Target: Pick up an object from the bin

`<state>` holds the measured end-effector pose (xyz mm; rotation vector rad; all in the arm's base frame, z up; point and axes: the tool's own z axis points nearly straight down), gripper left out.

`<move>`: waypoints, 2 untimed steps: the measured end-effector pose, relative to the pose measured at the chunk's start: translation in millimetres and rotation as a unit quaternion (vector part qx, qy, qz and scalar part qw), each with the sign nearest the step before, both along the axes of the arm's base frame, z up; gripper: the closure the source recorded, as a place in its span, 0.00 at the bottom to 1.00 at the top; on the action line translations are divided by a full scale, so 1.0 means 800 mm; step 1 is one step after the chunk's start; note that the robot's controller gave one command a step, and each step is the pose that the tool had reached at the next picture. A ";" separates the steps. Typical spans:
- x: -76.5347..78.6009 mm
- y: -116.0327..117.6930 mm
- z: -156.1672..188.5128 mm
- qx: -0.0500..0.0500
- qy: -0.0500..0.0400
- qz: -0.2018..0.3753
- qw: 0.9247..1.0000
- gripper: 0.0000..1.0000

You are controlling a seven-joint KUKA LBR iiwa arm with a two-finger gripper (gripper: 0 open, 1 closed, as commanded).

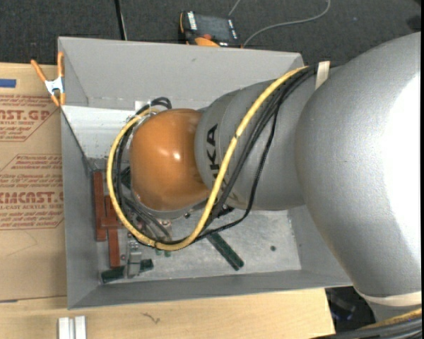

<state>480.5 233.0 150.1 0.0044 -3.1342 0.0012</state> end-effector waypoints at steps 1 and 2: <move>0.009 -0.015 -0.081 0.002 -0.004 0.218 0.976 0.00; 0.008 -0.014 -0.081 0.002 -0.003 0.218 0.976 1.00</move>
Offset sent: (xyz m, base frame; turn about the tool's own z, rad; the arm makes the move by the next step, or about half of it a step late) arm 0.0071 -0.0123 -0.0643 -0.4401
